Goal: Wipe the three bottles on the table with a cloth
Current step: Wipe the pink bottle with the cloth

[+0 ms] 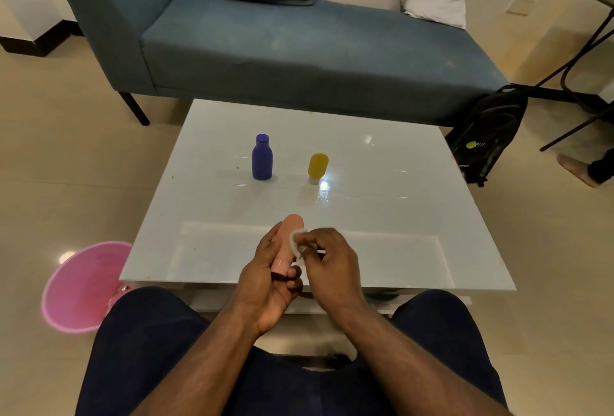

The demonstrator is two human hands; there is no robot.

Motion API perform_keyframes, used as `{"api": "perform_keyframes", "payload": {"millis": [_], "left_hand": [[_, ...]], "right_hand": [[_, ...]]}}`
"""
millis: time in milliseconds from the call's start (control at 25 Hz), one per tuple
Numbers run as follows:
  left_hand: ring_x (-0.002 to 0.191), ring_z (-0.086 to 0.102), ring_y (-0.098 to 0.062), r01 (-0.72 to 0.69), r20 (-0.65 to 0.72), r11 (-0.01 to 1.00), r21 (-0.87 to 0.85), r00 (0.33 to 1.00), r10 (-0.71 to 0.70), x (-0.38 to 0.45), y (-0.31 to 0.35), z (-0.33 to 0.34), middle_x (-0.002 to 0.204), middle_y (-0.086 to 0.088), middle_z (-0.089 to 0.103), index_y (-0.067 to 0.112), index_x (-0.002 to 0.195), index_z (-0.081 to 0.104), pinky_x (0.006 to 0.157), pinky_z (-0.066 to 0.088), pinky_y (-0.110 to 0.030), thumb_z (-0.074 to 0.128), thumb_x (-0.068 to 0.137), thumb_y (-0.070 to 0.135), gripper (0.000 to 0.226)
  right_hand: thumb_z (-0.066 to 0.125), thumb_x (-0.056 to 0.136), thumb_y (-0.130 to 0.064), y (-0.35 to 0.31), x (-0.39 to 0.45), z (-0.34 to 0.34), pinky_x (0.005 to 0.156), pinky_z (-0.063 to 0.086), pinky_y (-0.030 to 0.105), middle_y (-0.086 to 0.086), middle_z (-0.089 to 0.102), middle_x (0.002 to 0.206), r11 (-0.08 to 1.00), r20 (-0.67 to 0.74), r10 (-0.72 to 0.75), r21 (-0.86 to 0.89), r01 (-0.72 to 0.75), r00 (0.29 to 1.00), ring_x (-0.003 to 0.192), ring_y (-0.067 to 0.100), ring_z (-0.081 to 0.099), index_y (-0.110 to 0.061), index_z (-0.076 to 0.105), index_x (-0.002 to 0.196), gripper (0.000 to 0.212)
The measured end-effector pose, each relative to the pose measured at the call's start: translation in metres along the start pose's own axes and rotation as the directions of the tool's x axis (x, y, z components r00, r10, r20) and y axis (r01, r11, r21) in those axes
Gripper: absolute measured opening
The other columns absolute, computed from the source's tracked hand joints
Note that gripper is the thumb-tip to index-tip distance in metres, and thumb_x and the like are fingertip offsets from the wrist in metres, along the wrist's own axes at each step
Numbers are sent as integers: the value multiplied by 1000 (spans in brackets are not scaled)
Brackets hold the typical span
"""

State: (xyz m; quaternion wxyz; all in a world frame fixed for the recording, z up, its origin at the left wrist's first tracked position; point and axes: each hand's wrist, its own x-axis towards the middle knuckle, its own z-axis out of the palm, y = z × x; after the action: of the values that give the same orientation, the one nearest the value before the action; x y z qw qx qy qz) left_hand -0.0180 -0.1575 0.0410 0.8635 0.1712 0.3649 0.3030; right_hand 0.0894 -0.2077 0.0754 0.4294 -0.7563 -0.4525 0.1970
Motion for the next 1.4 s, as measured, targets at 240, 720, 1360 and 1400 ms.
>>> {"api": "perform_keyframes", "payload": {"millis": [240, 720, 1360, 1400], "left_hand": [[52, 46, -14, 77, -7, 994, 74, 997, -77, -6, 3, 5, 94, -14, 66, 10, 132, 60, 42, 39, -24, 45, 103, 47, 49], [34, 30, -10, 176, 11, 969, 172, 984, -180, -6, 2, 0, 55, -7, 37, 7, 73, 65, 33, 27, -20, 46, 87, 78, 74], [33, 29, -9, 153, -16, 967, 203, 988, -153, -8, -1, 3, 50, -4, 45, 8, 78, 60, 34, 24, -18, 41, 95, 69, 66], [33, 29, -9, 170, -15, 961, 218, 985, -171, -8, -1, 4, 49, -3, 45, 6, 75, 58, 34, 23, -19, 38, 95, 71, 70]], "right_hand": [[57, 91, -14, -15, 24, -1, 70, 48, 8, -16, 63, 99, 996, -2, 53, 79, -53, 999, 88, -5, 59, -28, 68, 97, 19], [54, 91, -8, -21, 32, -3, 94, 47, 26, -3, 64, 108, 976, 67, -140, -161, 150, 988, 100, 6, 56, -16, 69, 109, 24], [63, 82, -5, -10, 19, -1, 83, 49, 36, 5, 60, 106, 850, 288, -318, -336, 407, 903, 98, 23, 53, -13, 67, 109, 28], [62, 82, -4, -8, 30, -3, 86, 50, 37, 4, 61, 106, 885, 231, -272, -322, 337, 934, 99, 22, 55, -13, 68, 109, 29]]}}
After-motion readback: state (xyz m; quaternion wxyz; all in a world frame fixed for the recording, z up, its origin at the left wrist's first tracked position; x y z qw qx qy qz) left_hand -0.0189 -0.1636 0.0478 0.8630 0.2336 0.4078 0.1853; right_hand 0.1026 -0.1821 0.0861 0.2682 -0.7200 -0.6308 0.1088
